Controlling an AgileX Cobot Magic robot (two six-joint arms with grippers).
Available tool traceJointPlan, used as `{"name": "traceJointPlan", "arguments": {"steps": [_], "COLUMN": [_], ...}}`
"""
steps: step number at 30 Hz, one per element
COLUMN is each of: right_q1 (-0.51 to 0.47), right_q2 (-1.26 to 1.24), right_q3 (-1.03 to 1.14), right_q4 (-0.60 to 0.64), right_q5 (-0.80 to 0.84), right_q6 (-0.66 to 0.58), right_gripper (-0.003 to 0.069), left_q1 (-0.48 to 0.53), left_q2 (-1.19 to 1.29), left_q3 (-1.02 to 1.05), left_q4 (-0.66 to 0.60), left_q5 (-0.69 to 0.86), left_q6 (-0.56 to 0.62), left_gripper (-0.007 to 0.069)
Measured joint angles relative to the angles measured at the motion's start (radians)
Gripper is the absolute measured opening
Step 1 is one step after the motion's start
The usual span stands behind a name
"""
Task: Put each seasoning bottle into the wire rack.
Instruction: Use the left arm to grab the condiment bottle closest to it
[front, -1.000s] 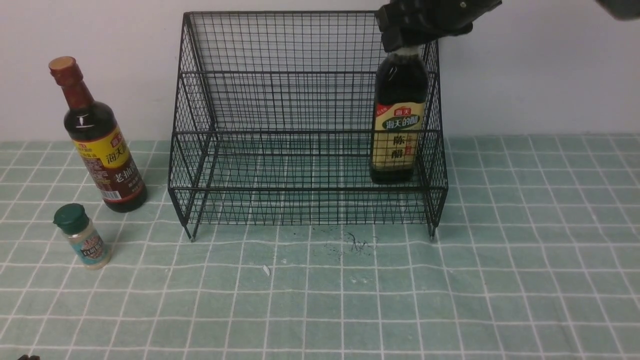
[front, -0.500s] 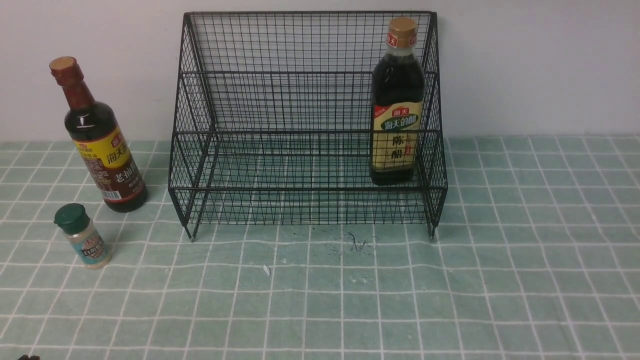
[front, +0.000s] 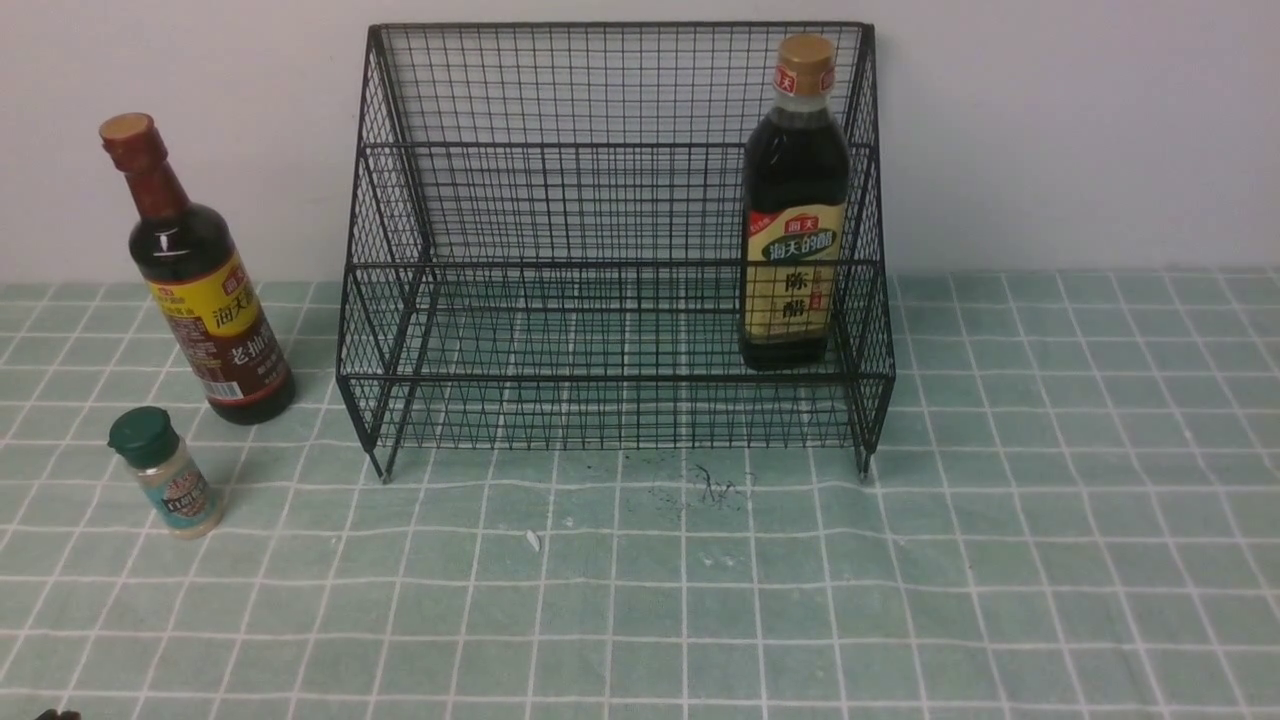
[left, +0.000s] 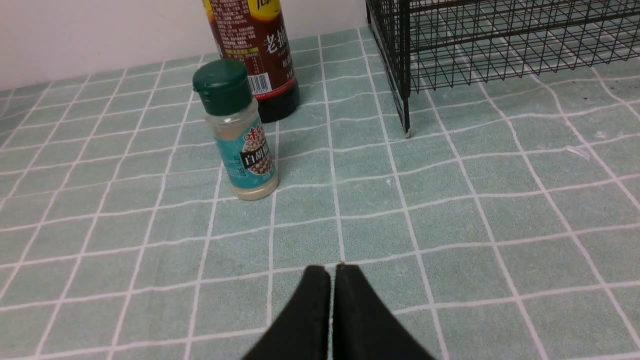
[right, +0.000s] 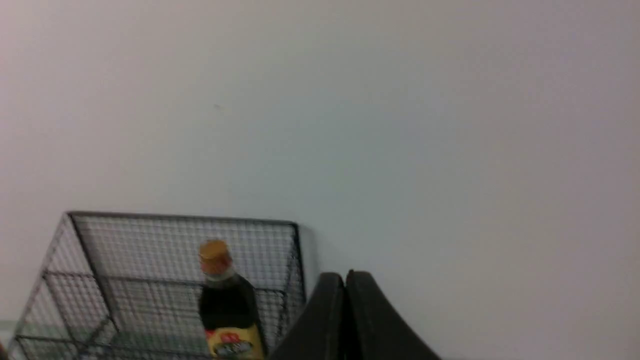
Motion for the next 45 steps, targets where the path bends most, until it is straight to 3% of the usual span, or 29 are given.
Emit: {"name": "traceJointPlan", "arguments": {"steps": [4,8,27,34,40,43,45], "right_q1": [0.0,0.0,0.0,0.0,0.0,-0.037,-0.135], "right_q2": [-0.246,-0.373,-0.397,-0.397,-0.398,-0.429,-0.464], "right_q3": [0.324,0.49,0.674,0.777,0.834,0.896,0.972], "right_q4": [0.036,0.058,0.084,0.254,0.28,0.279,0.274], "right_q5": [-0.34,-0.438,-0.458,-0.486,-0.489,-0.49,-0.492], "right_q6": [0.033,0.069,0.067,-0.19,-0.276,-0.311,-0.319], "right_gripper": [-0.0014,-0.0014,-0.0015,-0.0015,-0.0015,-0.0015,-0.0015], "left_q1": [0.0,0.0,0.0,0.0,0.0,0.0,0.0], "left_q2": [0.0,0.0,0.0,0.0,0.0,0.0,0.0], "left_q3": [0.0,0.0,0.0,0.0,0.0,0.0,0.0], "left_q4": [0.0,0.0,0.0,0.0,0.0,0.0,0.0], "left_q5": [0.0,0.0,0.0,0.0,0.0,0.0,0.0], "left_q6": [0.0,0.0,0.0,0.0,0.0,0.0,0.0], "left_gripper": [-0.0006,-0.0006,-0.0006,-0.0006,-0.0006,-0.0006,-0.0006]}}
